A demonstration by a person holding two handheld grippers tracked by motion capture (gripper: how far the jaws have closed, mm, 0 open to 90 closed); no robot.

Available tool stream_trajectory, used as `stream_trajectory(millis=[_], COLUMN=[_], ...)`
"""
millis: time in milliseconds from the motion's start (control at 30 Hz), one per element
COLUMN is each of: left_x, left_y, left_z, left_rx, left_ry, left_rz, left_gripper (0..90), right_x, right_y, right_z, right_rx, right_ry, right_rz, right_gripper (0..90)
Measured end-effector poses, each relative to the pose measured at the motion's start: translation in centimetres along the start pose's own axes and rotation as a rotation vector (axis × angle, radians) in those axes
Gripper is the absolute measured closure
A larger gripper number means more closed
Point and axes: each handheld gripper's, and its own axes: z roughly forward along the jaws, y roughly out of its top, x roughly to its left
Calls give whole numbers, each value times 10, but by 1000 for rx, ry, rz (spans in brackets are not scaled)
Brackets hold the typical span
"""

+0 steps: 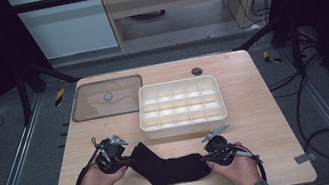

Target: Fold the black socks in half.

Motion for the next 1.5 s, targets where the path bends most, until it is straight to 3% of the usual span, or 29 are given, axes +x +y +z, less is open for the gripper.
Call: stream_trajectory(millis=[700, 1233, 1500], left_x=[1, -5, -7], left_y=[9, 22, 30], left_z=[-11, -20, -28], left_rx=[-2, -14, -29], left_ry=[-9, -12, -7], left_rz=[21, 62, 80], left_gripper=[822, 823, 824], right_x=[10, 14, 23], right_y=[7, 9, 16], right_z=[8, 15, 23], right_rx=[-15, -14, -8], right_ry=[20, 32, 43], right_rz=[-6, -3, -18], right_gripper=[828, 828, 827])
